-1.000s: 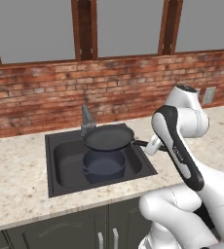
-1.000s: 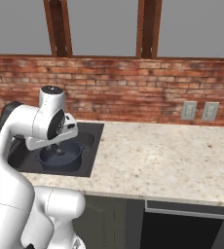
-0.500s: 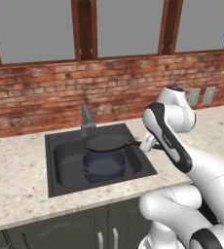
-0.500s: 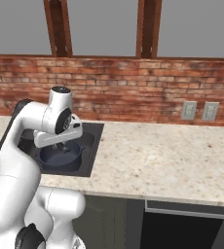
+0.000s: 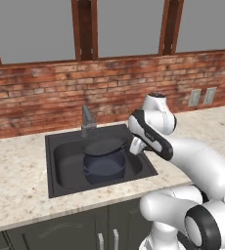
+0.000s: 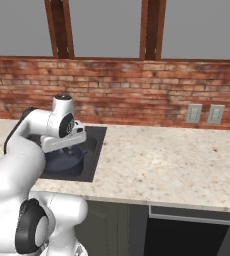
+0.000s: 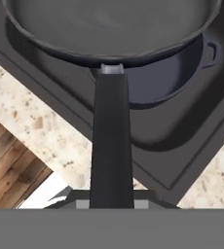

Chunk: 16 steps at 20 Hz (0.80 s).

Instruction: Move the pot and pan from the stove into the sink.

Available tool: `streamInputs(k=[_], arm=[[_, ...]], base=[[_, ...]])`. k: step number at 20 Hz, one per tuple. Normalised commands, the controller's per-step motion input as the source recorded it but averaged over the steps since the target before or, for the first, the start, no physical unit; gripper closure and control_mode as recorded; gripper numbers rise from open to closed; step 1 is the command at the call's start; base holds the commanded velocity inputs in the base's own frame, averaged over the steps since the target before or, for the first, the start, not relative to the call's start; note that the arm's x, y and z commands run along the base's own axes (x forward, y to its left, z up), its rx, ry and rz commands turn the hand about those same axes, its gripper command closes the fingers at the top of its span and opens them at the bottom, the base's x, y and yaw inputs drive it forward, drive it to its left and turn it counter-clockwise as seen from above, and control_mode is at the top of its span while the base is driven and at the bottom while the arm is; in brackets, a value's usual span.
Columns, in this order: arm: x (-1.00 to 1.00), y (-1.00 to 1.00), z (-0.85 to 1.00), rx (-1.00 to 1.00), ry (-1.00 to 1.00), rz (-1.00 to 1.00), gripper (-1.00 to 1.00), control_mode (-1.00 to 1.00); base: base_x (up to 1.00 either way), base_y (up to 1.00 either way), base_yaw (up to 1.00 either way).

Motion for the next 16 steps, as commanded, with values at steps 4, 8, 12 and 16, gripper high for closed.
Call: streamInputs(k=[4, 8, 12, 16], arm=[[0.35, 0.51, -0.49, -0.09, -0.02, -0.07, 1.00, -1.00], [0.35, 0.38, -0.52, -0.07, 0.00, -0.06, 1.00, -1.00], [0.28, 0.30, -0.60, -0.08, 0.00, -0.04, 1.00, -1.00], [0.24, 0.10, -0.45, -0.06, 0.00, -0.01, 1.00, -1.00]], base=[[0.00, 0.00, 0.00], [0.00, 0.00, 0.00], [0.00, 0.00, 0.00], [0.00, 0.00, 0.00]])
